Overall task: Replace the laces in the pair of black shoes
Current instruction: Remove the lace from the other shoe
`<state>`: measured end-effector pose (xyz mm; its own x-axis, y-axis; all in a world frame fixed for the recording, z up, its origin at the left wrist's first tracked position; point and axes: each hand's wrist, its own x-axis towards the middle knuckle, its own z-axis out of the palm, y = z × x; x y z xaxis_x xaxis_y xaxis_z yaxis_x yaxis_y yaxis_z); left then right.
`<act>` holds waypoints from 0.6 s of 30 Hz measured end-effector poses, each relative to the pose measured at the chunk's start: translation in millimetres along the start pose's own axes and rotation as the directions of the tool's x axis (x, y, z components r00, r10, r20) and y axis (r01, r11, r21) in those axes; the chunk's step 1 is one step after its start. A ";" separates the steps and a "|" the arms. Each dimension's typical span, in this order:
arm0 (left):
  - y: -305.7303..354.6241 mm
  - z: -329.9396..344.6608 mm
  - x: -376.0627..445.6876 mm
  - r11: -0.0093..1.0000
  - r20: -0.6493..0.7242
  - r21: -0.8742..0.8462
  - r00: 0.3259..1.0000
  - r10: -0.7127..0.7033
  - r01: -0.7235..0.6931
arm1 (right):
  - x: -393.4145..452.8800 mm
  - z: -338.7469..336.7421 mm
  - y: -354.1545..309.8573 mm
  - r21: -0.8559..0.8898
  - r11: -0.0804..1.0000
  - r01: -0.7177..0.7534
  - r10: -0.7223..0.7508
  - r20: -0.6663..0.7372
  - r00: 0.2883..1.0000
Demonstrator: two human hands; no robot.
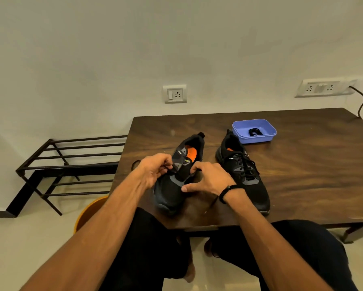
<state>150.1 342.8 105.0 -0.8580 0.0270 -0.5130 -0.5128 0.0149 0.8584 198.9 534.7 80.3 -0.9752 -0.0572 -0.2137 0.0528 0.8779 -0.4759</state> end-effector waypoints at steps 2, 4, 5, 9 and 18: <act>-1.3 -1.9 -0.2 0.998 0.100 0.009 0.993 -0.070 0.069 | -1.4 5.1 -4.5 -0.037 0.999 0.002 -0.005 -0.081 0.997; -3.3 -1.9 0.3 0.989 0.175 0.123 0.979 -0.106 0.085 | -3.1 4.9 -7.0 -0.091 0.996 0.014 -0.022 -0.081 0.997; -5.4 -1.7 2.6 0.970 0.183 0.234 0.977 -0.107 0.062 | -4.2 3.8 -9.0 -0.109 0.994 0.018 -0.025 -0.062 0.998; -10.3 1.1 9.5 0.807 0.115 0.588 0.993 -0.014 -0.057 | -8.2 12.2 -17.9 -0.121 0.992 0.023 -0.025 -0.016 1.000; -10.0 -10.6 10.2 0.503 0.243 0.790 0.932 0.269 -0.351 | -2.4 20.4 -18.9 -0.135 0.991 -0.020 0.015 -0.040 0.999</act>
<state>146.1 332.2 91.1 -0.9303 0.2716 -0.2466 0.0675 0.7874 0.6127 204.7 508.6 72.5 -0.9821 -0.0254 -0.1866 0.0428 0.9348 -0.3525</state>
